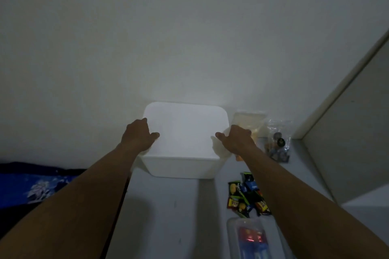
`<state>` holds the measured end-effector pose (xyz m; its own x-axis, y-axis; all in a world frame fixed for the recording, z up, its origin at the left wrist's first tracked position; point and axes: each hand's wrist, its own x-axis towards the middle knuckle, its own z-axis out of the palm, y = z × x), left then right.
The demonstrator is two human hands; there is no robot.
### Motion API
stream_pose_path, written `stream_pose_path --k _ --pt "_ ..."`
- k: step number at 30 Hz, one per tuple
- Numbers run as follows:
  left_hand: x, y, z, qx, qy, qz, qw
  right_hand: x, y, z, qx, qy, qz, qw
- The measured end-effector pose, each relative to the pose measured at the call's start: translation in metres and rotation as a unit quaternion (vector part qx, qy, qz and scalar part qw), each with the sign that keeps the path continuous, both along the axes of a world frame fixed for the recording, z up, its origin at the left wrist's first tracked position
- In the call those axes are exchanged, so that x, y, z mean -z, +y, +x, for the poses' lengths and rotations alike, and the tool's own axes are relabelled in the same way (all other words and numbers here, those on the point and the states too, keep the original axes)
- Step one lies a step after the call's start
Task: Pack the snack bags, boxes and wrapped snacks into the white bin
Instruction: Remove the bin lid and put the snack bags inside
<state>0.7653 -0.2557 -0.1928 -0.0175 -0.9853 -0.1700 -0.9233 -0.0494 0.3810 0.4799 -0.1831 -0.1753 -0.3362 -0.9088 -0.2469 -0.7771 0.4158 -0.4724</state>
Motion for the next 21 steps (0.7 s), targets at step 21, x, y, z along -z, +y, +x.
stream_pose_path --k 21 --pt "0.03 -0.027 0.021 -0.135 0.261 0.053 0.954 0.02 -0.014 0.011 0.178 -0.267 -0.123 0.939"
